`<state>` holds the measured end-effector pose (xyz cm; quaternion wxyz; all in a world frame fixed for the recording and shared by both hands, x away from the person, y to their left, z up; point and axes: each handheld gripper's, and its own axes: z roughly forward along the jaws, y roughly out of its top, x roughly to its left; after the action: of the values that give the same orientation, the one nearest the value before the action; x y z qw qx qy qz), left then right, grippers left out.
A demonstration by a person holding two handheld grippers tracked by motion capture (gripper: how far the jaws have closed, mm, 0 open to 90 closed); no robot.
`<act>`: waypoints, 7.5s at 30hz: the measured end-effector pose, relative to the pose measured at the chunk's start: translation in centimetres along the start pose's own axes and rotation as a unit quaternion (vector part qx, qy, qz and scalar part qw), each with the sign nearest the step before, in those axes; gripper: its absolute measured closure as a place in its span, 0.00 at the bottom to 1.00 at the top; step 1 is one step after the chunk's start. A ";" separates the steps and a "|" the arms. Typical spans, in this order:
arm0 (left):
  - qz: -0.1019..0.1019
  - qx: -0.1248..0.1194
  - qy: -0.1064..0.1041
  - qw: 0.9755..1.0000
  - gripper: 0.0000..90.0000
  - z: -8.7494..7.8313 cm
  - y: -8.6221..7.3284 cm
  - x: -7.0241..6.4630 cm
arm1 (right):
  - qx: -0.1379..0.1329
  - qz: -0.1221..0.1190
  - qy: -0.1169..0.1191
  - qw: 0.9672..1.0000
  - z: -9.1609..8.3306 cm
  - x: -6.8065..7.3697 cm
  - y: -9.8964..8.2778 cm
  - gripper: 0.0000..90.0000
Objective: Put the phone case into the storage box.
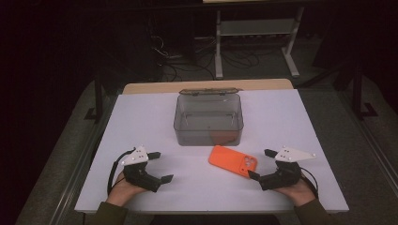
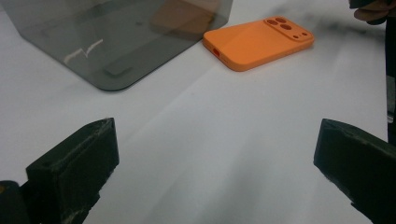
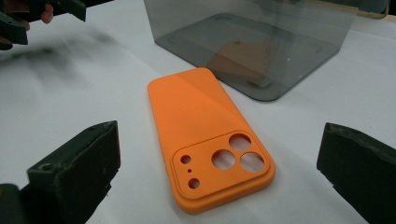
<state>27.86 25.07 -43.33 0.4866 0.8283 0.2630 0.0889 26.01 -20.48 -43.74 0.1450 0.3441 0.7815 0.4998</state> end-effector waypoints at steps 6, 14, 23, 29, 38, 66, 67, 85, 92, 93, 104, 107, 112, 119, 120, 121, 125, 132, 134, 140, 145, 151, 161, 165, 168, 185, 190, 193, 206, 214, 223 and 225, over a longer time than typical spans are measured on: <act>-0.003 -0.003 0.002 1.000 0.00 -0.1 0.0 0.0 | -0.002 0.000 0.000 1.000 -0.1 0.0 0.0 0.00; -0.004 -0.003 -0.001 1.000 0.00 0.0 0.1 0.0 | -0.007 0.002 0.001 1.000 -0.3 -0.2 0.1 0.00; -0.004 -0.004 0.000 1.000 0.00 0.0 0.0 0.3 | -0.011 0.006 -0.001 1.000 -0.4 -0.4 0.2 0.00; -0.003 -0.003 -0.002 1.000 0.00 0.0 0.0 0.2 | -0.013 0.005 -0.005 1.000 -0.3 -0.6 0.4 0.00; -0.004 -0.006 0.001 1.000 0.00 -0.3 0.0 0.1 | -0.015 -0.002 -0.012 1.000 0.1 -1.1 0.9 0.00; -0.009 -0.016 -0.001 1.000 0.00 -0.6 0.1 0.2 | -0.032 0.002 -0.017 0.999 0.7 -2.7 2.5 0.00; -0.009 -0.015 -0.001 1.000 0.00 -0.6 0.1 0.2 | -0.032 0.002 -0.017 0.999 0.8 -2.8 2.6 0.00; -0.012 -0.016 -0.006 1.000 0.00 -0.5 0.2 0.2 | -0.034 -0.001 -0.013 0.999 1.2 -3.9 3.7 0.00; -0.011 -0.015 -0.009 1.000 0.00 -0.3 0.2 0.2 | -0.030 -0.005 -0.006 1.000 1.3 -4.0 4.1 0.00; -0.011 -0.014 -0.010 1.000 0.00 -0.3 0.2 0.2 | -0.030 -0.005 -0.003 1.000 1.3 -4.1 4.2 0.00; -0.012 -0.013 -0.011 1.000 0.00 -0.3 0.2 0.2 | -0.018 -0.012 0.011 1.000 1.7 -4.3 5.1 0.00; -0.012 -0.013 -0.011 1.000 0.00 -0.3 0.2 0.3 | -0.012 -0.014 0.016 1.000 1.8 -4.3 5.3 0.00; -0.012 -0.013 -0.012 1.000 0.00 -0.3 0.2 0.2 | -0.004 -0.018 0.023 1.000 2.0 -4.2 5.6 0.00; -0.012 -0.013 -0.013 1.000 0.00 -0.3 0.2 0.2 | 0.011 -0.025 0.033 0.999 2.2 -4.2 5.9 0.00; -0.012 -0.013 -0.013 1.000 0.00 -0.2 0.2 0.2 | 0.013 -0.027 0.033 0.999 2.3 -4.2 5.9 0.00; -0.011 -0.013 -0.013 1.000 0.00 -0.2 0.2 0.3 | 0.016 -0.029 0.034 0.999 2.3 -4.2 5.9 0.00; -0.011 -0.014 -0.014 1.000 0.00 -0.2 0.2 0.2 | 0.020 -0.035 0.037 0.998 2.5 -4.3 6.3 0.00; -0.013 -0.014 -0.014 1.000 0.00 -0.3 0.2 0.3 | 0.029 -0.038 0.044 0.998 2.7 -4.3 6.3 0.00; -0.013 -0.014 -0.014 1.000 0.00 -0.3 0.2 0.3 | 0.034 -0.041 0.045 0.998 2.8 -4.2 6.3 0.00; -0.011 -0.013 -0.016 1.000 0.00 -0.2 0.2 0.3 | 0.065 -0.067 0.052 0.994 3.4 -3.6 6.1 0.00; -0.011 -0.013 -0.016 1.000 0.00 -0.2 0.2 0.3 | 0.080 -0.079 0.053 0.992 3.7 -3.2 6.1 0.00; -0.010 -0.013 -0.016 1.000 0.00 -0.2 0.2 0.3 | 0.099 -0.093 0.058 0.989 4.3 -2.7 6.0 0.00; -0.010 -0.010 -0.017 1.000 0.00 -0.2 0.2 0.3 | 0.134 -0.112 0.070 0.982 4.9 -2.3 6.4 0.00; -0.010 -0.011 -0.016 1.000 0.00 -0.2 0.2 0.4 | 0.139 -0.115 0.073 0.981 5.1 -2.2 6.4 0.00; -0.011 -0.011 -0.016 1.000 0.00 -0.2 0.2 0.4 | 0.149 -0.119 0.074 0.979 5.4 -2.1 6.3 0.00; -0.010 -0.009 -0.017 1.000 0.00 -0.1 0.2 0.4 | 0.193 -0.146 0.077 0.967 6.5 -1.6 6.4 0.00; -0.010 -0.009 -0.017 1.000 0.00 -0.1 0.2 0.4 | 0.203 -0.150 0.075 0.965 6.8 -1.5 6.2 0.00; -0.010 -0.009 -0.017 1.000 0.00 -0.1 0.1 0.4 | 0.208 -0.154 0.074 0.963 7.0 -1.5 6.1 0.00; -0.010 -0.010 -0.017 1.000 0.00 -0.2 0.1 0.4 | 0.230 -0.167 0.074 0.956 7.8 -1.1 5.7 0.00; -0.011 -0.011 -0.018 1.000 0.00 -0.2 0.1 0.4 | 0.242 -0.176 0.077 0.951 8.4 -0.9 5.4 0.00; -0.012 -0.011 -0.018 1.000 0.00 -0.2 0.1 0.5 | 0.257 -0.178 0.079 0.947 8.8 -0.7 5.1 0.00; -0.012 -0.011 -0.018 1.000 0.00 -0.2 0.1 0.5 | 0.261 -0.179 0.080 0.945 8.9 -0.7 5.0 0.01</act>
<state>28.23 25.39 -43.19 0.5017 0.8211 0.2627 0.0712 33.59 -13.57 -43.47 0.0740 0.1830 0.9424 0.2699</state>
